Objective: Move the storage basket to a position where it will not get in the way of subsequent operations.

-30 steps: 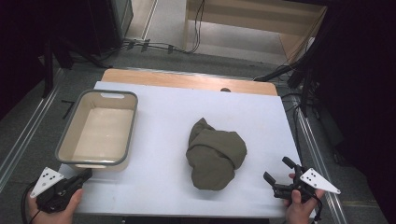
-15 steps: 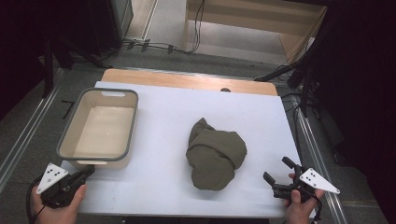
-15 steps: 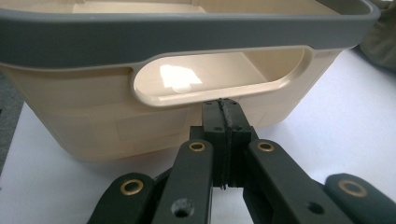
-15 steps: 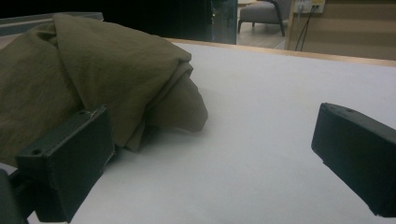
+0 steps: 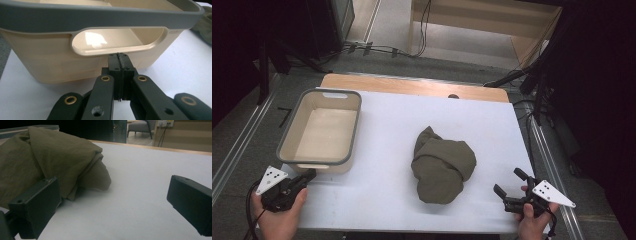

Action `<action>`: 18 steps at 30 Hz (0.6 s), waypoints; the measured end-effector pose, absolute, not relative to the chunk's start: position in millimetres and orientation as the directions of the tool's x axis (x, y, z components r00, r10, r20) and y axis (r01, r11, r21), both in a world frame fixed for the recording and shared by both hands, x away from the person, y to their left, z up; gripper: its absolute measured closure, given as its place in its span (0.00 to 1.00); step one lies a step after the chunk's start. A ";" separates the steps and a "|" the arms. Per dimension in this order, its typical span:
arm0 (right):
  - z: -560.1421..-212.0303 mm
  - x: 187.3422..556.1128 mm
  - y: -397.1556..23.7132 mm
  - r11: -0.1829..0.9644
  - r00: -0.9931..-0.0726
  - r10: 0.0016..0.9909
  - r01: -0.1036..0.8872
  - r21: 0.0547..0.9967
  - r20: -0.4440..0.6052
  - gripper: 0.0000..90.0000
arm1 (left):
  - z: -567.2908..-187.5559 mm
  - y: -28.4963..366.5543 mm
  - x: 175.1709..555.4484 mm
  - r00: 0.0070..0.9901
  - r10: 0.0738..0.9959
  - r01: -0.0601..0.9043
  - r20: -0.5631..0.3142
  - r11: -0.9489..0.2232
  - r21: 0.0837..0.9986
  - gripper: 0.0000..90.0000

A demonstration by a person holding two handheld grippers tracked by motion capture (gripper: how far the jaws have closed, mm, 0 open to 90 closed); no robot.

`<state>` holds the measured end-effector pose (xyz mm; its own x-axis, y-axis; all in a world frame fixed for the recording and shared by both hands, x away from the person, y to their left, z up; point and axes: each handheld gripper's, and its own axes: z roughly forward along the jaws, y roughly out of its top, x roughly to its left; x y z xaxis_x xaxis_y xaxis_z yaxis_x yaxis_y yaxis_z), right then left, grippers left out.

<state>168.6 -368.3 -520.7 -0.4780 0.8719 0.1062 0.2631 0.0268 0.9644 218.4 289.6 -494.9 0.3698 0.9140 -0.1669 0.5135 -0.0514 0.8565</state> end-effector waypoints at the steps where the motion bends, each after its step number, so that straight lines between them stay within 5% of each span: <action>1: -520.7 168.6 -368.2 0.027 -0.478 0.872 0.263 0.964 0.107 0.00 | -494.9 290.0 218.9 0.368 0.915 0.513 -0.167 -0.050 0.857 0.98; 18: -520.7 168.7 -368.2 0.028 -0.479 0.871 0.264 0.964 0.106 0.00 | -496.8 287.7 229.6 0.360 0.920 0.521 -0.157 -0.059 0.851 0.98</action>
